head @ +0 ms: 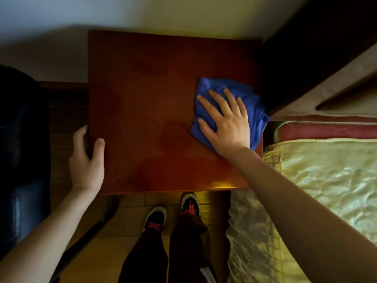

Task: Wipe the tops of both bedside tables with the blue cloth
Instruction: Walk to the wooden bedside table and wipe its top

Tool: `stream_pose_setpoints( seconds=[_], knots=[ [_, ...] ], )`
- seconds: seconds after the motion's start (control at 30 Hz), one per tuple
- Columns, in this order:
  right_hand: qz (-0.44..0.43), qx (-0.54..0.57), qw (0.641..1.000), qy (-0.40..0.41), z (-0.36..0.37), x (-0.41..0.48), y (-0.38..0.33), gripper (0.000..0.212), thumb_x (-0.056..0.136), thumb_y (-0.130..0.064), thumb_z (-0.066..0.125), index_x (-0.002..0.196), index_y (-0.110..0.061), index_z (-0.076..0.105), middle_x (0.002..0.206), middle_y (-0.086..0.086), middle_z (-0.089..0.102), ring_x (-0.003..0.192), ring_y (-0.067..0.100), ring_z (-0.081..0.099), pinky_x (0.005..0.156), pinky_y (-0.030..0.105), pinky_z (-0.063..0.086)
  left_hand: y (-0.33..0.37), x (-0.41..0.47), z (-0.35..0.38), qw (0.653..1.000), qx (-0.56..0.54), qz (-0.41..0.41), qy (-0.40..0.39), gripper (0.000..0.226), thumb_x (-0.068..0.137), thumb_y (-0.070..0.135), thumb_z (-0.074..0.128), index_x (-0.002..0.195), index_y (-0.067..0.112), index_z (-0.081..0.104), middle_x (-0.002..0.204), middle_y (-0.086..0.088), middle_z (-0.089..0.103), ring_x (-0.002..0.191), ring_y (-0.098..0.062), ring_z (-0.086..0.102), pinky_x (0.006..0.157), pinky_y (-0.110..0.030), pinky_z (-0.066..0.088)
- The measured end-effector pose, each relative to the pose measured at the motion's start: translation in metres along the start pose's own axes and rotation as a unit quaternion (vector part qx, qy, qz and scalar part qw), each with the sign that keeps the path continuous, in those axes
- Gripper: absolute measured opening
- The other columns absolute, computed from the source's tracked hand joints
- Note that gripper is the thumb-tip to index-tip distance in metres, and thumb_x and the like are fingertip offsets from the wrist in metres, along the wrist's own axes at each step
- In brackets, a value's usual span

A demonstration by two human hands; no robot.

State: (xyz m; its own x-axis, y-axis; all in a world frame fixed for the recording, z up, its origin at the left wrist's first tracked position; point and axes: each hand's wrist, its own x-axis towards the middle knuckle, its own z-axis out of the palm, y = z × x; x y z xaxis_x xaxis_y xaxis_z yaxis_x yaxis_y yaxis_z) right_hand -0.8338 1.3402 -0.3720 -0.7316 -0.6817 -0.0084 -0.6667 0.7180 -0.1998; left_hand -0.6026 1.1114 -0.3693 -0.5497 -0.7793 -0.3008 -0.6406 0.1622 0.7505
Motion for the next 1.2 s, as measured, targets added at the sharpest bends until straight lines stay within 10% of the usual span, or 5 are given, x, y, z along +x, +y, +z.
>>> stream_pose_setpoints(
  seconds=[0.67,1.2],
  knots=[
    [0.015,0.025,1.0,0.003,-0.01,0.053,0.044,0.053,0.097,-0.054,0.034,0.146,-0.035,0.038,0.154,-0.003,0.038,0.148,0.026,0.021,0.12,0.045,0.011,0.004,-0.002,0.002,0.999,0.031,-0.004,0.02,0.029,0.099,0.039,0.044,0.125,0.049,0.037,0.125,-0.002,0.059,0.105,-0.026,0.059,0.087,-0.047,0.051],
    [0.093,0.021,0.995,-0.007,0.001,-0.112,-0.032,0.054,0.096,-0.051,0.041,0.147,-0.034,0.037,0.155,-0.004,0.037,0.148,0.028,0.018,0.121,0.05,0.011,0.004,-0.009,0.001,1.0,0.012,-0.013,0.002,0.046,0.1,0.042,0.039,0.145,0.03,0.035,0.12,0.009,0.054,0.099,-0.009,0.055,0.071,-0.013,0.038]
  ],
)
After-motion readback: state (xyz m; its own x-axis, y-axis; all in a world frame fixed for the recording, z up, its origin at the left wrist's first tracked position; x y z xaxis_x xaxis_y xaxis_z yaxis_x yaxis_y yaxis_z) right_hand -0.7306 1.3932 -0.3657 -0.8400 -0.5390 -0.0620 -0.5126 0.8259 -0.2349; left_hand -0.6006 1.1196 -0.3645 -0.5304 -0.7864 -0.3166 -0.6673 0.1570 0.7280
